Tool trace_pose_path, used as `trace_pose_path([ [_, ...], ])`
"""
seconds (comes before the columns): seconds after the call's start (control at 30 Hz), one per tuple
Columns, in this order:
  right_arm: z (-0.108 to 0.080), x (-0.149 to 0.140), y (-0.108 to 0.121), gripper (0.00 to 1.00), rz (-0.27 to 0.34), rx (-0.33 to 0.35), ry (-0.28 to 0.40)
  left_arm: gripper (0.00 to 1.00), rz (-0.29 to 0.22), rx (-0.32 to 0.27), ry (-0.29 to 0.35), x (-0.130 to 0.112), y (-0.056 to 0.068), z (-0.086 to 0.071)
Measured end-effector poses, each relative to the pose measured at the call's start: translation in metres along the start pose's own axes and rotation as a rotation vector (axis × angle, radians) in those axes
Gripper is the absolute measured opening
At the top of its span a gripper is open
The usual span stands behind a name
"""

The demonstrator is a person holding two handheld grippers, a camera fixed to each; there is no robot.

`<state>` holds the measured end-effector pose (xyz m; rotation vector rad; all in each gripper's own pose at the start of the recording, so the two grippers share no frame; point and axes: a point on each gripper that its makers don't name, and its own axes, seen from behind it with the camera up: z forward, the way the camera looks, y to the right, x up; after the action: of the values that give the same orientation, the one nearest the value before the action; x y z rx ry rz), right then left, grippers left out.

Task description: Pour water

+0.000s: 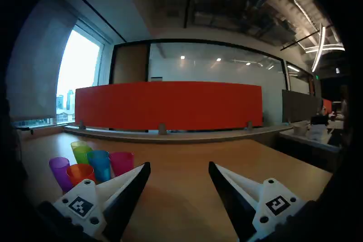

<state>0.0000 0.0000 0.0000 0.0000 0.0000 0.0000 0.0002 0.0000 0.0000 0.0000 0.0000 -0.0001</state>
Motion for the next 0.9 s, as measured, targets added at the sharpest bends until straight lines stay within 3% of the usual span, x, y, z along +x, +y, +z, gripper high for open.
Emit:
trace_pose_path([
  [0.9, 0.002, -0.0003, -0.0011, 0.99, -0.005, 0.005, 0.001, 0.87, -0.002, 0.006, 0.0, 0.0026, -0.0037, 0.0012],
])
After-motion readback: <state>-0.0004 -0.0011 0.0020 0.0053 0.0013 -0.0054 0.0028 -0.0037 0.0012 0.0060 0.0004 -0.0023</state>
